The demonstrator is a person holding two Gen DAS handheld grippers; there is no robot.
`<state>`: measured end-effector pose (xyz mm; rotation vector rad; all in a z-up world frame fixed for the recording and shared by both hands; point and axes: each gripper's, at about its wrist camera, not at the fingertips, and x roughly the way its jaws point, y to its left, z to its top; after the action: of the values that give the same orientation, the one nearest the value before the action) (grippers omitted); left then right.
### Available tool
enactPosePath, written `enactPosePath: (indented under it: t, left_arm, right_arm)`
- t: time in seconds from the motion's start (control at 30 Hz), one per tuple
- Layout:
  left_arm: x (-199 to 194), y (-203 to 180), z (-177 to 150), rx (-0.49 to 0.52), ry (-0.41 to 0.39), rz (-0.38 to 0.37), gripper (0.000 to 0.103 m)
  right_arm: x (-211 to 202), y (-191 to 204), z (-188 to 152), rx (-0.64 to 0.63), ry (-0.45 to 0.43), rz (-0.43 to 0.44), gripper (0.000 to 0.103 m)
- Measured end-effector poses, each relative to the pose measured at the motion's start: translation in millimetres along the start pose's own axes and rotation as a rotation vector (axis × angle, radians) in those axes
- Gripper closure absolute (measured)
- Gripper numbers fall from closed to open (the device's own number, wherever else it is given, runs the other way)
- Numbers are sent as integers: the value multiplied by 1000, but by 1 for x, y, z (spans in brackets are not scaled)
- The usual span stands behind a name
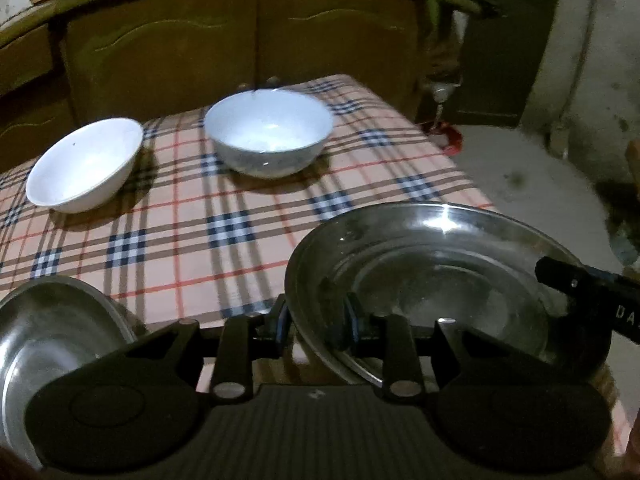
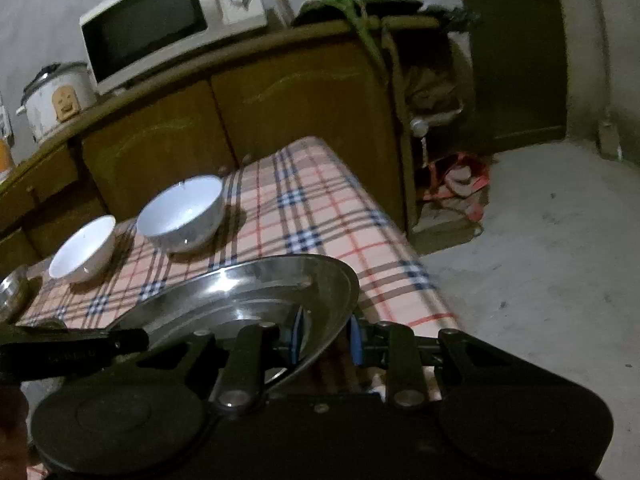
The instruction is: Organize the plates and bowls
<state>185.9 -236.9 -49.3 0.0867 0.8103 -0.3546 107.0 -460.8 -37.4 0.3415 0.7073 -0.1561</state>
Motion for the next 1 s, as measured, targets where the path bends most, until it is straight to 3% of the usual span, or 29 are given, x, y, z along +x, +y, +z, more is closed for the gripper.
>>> enactPosePath:
  t: [0.6,1.0]
  left_arm:
    - [-87,-36,3,84,-119,-57,75]
    - [-131,-34,0,97,-190,-49,75]
  right_arm:
    - [-117,7,5,-24,-141,-89,72]
    - [-161,26,9,-47,-209,-92,72]
